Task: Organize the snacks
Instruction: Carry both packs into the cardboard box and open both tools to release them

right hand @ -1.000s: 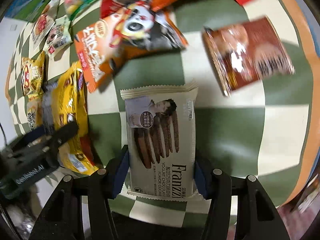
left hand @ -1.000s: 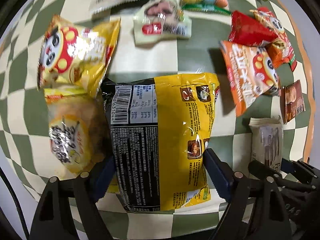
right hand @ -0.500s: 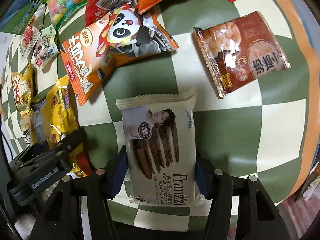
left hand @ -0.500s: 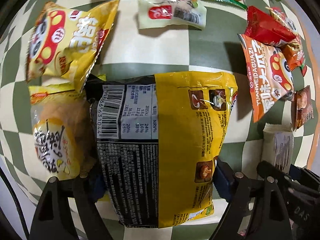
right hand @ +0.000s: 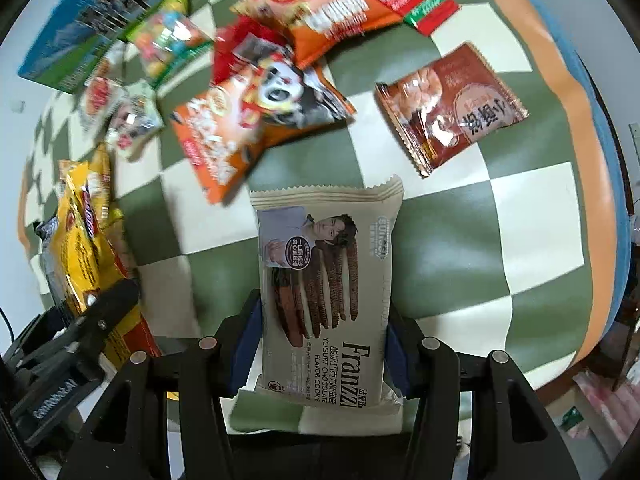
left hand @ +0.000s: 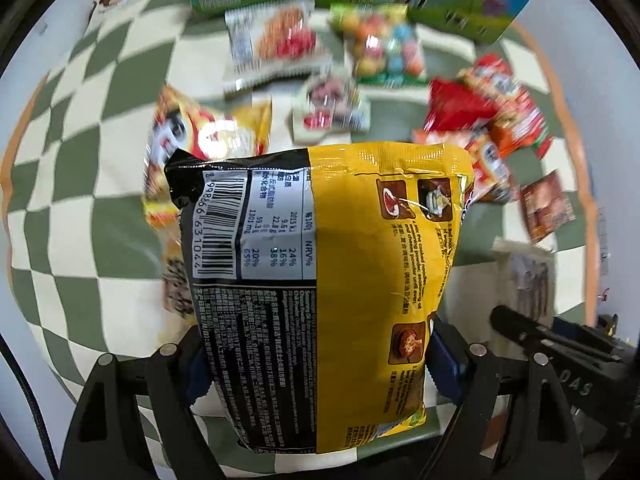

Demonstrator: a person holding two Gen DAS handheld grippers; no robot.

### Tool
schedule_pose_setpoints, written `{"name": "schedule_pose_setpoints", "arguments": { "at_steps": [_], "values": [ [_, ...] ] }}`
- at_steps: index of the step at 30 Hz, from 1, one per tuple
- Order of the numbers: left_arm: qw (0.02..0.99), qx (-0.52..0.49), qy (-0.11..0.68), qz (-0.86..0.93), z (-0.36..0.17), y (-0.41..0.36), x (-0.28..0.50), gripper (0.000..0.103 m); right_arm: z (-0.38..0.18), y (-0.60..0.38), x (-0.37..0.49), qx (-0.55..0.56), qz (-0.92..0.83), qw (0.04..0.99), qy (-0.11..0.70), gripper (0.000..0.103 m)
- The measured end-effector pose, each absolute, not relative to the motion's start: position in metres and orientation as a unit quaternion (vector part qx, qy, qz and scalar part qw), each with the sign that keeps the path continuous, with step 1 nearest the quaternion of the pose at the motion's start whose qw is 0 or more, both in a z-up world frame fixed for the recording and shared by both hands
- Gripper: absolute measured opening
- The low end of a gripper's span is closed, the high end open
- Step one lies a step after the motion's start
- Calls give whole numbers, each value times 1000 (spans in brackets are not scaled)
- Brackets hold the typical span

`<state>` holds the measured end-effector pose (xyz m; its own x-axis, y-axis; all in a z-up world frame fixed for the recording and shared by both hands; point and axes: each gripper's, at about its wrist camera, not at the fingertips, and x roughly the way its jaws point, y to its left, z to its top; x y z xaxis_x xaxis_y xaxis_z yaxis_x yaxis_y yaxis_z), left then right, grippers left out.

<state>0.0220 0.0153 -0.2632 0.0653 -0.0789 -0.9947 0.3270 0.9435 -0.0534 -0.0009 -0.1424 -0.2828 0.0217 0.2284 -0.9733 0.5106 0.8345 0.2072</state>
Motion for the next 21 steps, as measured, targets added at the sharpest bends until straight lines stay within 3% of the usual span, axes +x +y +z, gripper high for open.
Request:
{"name": "schedule_pose_setpoints", "arguments": {
  "at_steps": [4,7,17,21],
  "values": [
    [746,87,641,-159,-233,21,32,85,-253,-137,6,280,-97,687,664,57],
    [760,80,623,-166,-182,6,49,85,-223,-138,22,288,-81,708,640,57],
    [798,13,576,-176,-75,-33,178,85,-96,-184,128,287,-8,788,544,57],
    [804,0,572,-164,-60,-45,251,85,-83,-201,201,272,7,805,527,57]
  ]
}}
